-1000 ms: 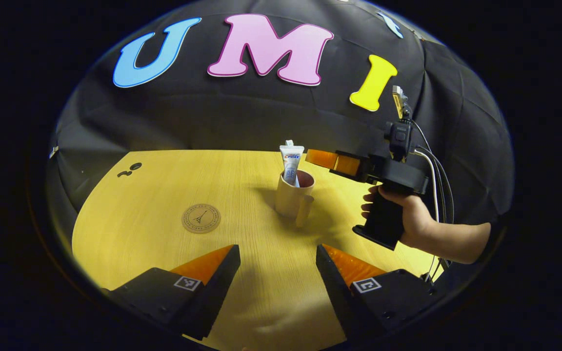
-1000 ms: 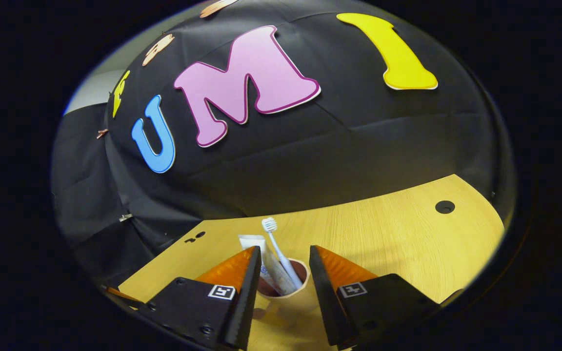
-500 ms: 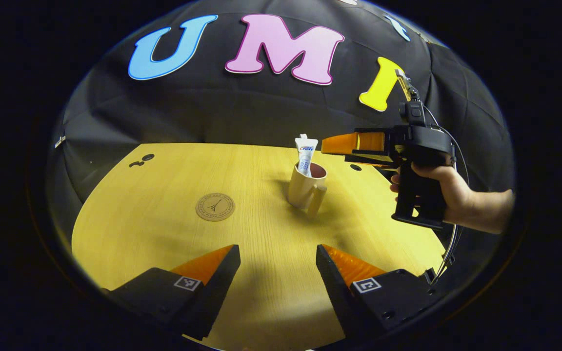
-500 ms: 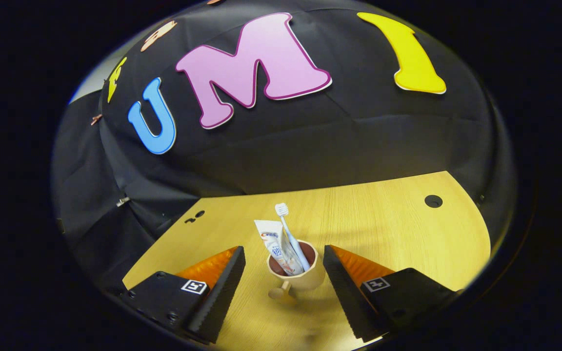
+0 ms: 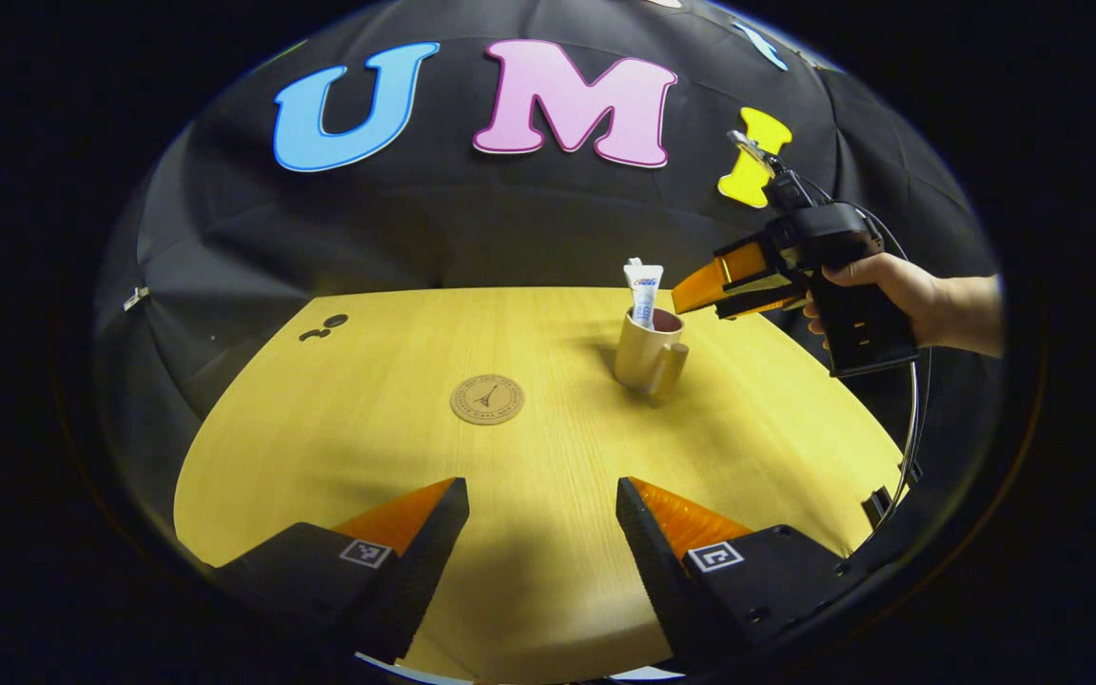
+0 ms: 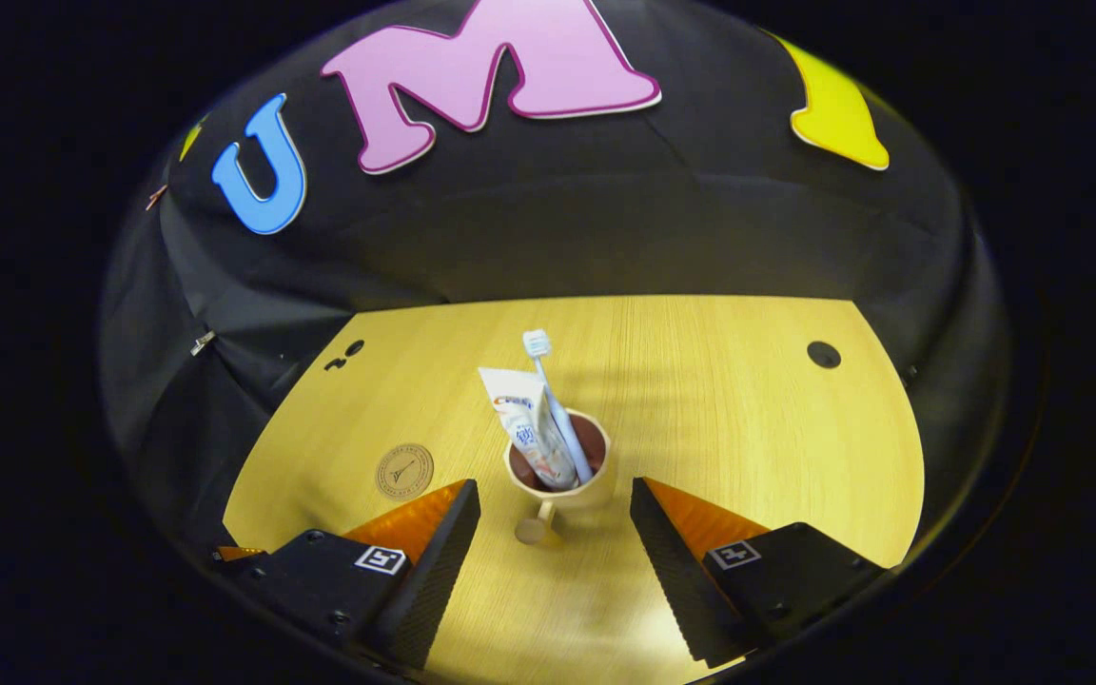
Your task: Put the toothbrush and toothpaste on the desktop into the cup, then pick up the cup and place it on the coaster on the desktop.
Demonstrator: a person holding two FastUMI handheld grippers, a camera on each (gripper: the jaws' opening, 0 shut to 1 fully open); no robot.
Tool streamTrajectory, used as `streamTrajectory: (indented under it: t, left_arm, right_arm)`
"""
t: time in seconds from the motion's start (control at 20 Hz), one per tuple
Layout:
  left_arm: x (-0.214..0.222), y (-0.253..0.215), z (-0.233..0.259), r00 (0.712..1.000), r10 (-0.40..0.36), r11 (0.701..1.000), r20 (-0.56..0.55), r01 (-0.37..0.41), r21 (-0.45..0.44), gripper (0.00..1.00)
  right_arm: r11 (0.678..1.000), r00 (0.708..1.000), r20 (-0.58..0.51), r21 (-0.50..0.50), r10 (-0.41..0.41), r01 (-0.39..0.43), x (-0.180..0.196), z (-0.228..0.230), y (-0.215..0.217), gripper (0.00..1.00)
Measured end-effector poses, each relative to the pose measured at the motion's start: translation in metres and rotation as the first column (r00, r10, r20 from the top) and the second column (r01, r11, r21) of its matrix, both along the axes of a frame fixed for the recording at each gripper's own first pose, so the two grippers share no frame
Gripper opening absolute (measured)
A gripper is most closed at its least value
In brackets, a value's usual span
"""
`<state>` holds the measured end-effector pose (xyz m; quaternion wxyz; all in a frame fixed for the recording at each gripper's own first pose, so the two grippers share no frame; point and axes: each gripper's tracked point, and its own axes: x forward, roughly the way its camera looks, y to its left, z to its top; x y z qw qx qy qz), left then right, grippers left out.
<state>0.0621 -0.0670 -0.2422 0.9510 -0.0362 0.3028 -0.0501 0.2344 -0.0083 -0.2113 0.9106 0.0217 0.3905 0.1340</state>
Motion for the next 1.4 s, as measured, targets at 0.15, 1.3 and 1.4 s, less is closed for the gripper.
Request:
streamTrajectory:
  t: [0.15, 1.3, 1.4]
  left_arm:
    - [-0.016, 0.019, -0.012, 0.999, 0.025, 1.000, -0.023, -0.025, 0.002, 0.97]
    - [-0.075, 0.086, -0.065, 0.972, 0.127, 0.992, -0.198, -0.120, 0.043, 0.97]
    - [-0.077, 0.089, -0.067, 0.969, 0.135, 0.991, -0.209, -0.129, 0.041, 0.97]
  right_arm:
    - [0.999, 0.997, -0.074, -0.051, 0.005, -0.009, -0.005, -0.016, 0.003, 0.98]
    - [0.953, 0.905, -0.417, -0.298, -0.086, -0.047, 0.007, -0.104, 0.012, 0.89]
    - [0.952, 0.897, -0.431, -0.302, -0.094, -0.045, 0.006, -0.108, 0.013, 0.80]
